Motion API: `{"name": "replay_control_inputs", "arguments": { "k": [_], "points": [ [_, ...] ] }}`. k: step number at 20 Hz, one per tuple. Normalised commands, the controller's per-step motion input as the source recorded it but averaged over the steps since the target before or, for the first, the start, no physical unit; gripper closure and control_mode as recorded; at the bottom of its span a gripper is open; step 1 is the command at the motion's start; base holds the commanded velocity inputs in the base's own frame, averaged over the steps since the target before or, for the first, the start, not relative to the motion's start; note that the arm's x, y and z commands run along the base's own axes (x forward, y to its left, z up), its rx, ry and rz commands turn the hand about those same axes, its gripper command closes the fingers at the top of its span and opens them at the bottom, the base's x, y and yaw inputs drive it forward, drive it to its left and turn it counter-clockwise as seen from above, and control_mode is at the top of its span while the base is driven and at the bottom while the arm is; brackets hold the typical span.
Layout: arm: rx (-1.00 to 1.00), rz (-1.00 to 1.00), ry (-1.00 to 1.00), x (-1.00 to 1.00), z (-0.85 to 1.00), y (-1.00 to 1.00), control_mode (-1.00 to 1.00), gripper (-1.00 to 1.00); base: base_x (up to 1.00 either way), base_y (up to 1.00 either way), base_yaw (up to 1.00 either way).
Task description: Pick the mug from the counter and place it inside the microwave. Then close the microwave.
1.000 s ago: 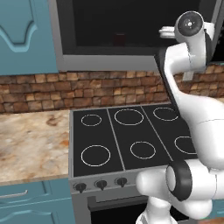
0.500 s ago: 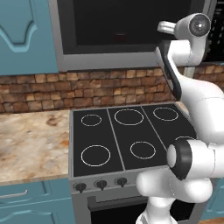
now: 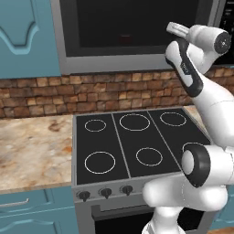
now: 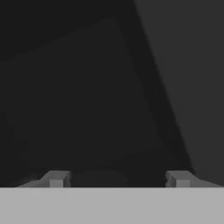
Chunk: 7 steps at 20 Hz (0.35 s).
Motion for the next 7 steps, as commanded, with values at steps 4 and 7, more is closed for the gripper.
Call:
{"name": "replay_control_inputs", "arguments": {
  "k": [4,7],
  "points": [
    [0.09,0.14,-0.23,0.44,0.00,-0.10,-1.00,-1.00,0.00,0.00,0.00],
    [0.01,0.09,-0.11,0.31,0.09,-0.06,-1.00,-1.00,0.00,0.00,0.00]
  ]
}}
